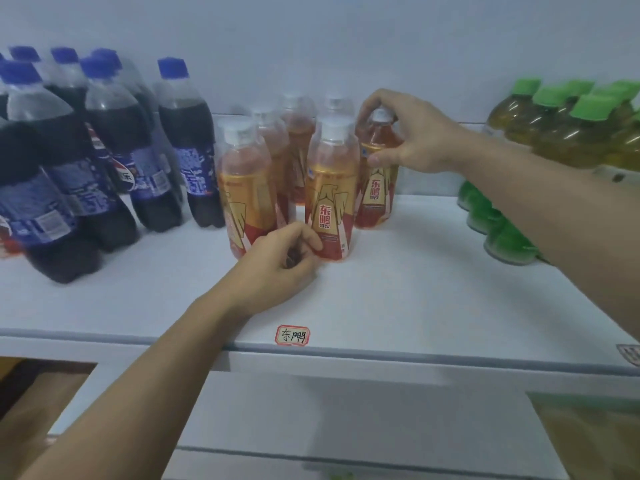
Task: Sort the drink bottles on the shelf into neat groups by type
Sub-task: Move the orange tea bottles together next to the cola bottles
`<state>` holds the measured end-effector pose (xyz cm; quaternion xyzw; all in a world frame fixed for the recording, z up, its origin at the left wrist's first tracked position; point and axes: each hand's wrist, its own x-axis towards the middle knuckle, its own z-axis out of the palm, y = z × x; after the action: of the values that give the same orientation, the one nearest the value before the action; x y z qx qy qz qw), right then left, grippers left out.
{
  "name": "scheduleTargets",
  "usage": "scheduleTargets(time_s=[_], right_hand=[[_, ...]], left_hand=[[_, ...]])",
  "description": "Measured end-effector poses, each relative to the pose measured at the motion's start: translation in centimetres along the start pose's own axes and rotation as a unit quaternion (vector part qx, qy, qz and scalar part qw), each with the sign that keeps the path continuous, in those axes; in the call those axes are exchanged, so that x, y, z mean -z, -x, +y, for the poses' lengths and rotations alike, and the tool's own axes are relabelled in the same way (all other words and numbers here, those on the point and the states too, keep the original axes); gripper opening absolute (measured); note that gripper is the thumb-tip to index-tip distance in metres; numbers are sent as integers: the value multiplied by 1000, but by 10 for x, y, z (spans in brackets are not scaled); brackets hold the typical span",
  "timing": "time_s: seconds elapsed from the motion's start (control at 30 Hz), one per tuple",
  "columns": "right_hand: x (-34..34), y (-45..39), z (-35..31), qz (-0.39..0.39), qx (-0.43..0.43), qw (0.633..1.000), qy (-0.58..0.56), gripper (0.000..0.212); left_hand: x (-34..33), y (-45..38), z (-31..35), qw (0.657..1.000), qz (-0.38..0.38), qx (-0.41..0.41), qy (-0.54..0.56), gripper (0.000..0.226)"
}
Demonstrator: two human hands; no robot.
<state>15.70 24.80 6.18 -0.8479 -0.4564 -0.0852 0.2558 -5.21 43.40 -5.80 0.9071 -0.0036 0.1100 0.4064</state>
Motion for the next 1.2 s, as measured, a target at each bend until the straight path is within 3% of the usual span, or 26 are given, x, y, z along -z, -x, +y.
scheduleTargets(time_s=[0.13,0.2,0.3,0.33,0.43,0.53,0.77,0.97,1.2], right_hand=[[2,0,-3,-43,18,995,90,42],[7,2,-11,0,46,990,137,33],[15,2,-37,98,105,986,79,38],[15,1,-49,81,112,989,61,43],[4,-1,-75,-66,115,986,101,57],[-3,-8,-76,-105,139,975,137,64],[-2,-37,-66,-78,138,971,180,73],[-6,-55,-48,-81,105,976,175,73],[-9,-62,-36,-88,88,975,187,71]], left_hand=[[2,-5,-1,1000,19,17,-1,9],[2,-6,-1,998,32,43,18,8],[0,-16,3,992,51,110,39,31],[0,-19,5,990,55,126,19,37],[-7,-23,12,986,82,132,-67,51],[-18,-26,17,982,100,121,-105,64],[-25,-60,34,971,155,131,-125,27],[-34,-76,36,968,171,161,-82,29],[-36,-72,28,973,171,140,-63,39]])
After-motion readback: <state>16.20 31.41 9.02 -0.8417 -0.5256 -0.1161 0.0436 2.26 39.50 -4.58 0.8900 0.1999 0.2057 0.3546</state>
